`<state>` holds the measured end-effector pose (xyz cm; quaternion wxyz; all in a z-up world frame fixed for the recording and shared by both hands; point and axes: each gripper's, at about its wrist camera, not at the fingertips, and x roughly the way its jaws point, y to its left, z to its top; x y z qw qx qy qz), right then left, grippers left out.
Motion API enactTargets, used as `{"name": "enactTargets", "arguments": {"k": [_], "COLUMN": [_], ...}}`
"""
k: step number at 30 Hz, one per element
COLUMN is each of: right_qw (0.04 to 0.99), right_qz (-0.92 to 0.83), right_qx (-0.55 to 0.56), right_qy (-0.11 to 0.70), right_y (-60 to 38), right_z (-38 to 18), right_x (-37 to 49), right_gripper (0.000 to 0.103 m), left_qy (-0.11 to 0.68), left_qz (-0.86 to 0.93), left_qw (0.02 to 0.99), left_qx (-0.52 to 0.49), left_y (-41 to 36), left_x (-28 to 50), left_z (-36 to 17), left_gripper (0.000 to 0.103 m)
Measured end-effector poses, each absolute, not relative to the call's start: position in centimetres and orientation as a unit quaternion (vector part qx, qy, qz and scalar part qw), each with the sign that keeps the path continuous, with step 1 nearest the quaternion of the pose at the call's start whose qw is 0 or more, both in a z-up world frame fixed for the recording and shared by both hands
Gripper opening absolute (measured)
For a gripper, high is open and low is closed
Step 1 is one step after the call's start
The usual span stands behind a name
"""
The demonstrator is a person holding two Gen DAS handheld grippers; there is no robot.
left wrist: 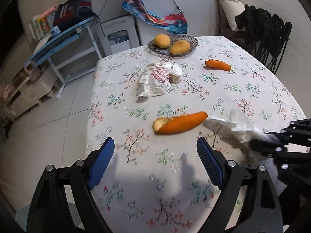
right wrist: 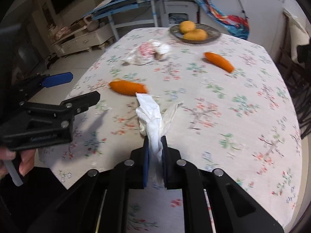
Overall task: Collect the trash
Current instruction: 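Grasp the white tissue with the right gripper while the left gripper grasps the orange peel, then carry the tissue and the orange peel toward the yellow basin with both grippers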
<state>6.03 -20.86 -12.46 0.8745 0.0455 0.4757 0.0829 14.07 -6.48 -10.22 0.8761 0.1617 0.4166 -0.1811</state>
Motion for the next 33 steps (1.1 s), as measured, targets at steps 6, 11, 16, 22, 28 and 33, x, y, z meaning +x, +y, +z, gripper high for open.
{"name": "enactTargets", "arguments": {"k": [6, 11, 16, 22, 28, 33], "right_qw": [0.872, 0.874, 0.876, 0.873, 0.876, 0.883], "right_qz": [0.056, 0.066, 0.069, 0.071, 0.069, 0.057], "right_qx": [0.064, 0.086, 0.101, 0.112, 0.071, 0.013], "right_qy": [0.482, 0.474, 0.467, 0.470, 0.472, 0.466], "right_y": [-23.0, -23.6, -24.1, -24.4, -23.2, -21.8], "right_z": [-12.8, -13.1, -13.1, -13.5, -13.5, -13.8], "right_x": [6.2, 6.1, 6.4, 6.9, 7.1, 6.7], "right_gripper": [0.022, 0.045, 0.050, 0.052, 0.055, 0.056], "left_qy": [0.408, 0.393, 0.409, 0.427, 0.438, 0.443], "left_qz": [-0.215, -0.229, -0.237, -0.248, -0.242, -0.239], "left_qw": [0.864, 0.854, 0.843, 0.835, 0.831, 0.836], "left_qx": [0.203, 0.253, 0.257, 0.244, 0.242, 0.220], "left_y": [-8.8, -10.7, -11.4, -11.9, -11.9, -10.6], "left_x": [15.1, 15.3, 16.5, 17.1, 16.6, 14.6], "left_z": [-11.2, -12.1, -12.9, -13.3, -12.8, -11.9], "left_gripper": [0.083, 0.080, 0.068, 0.040, 0.014, 0.014]}}
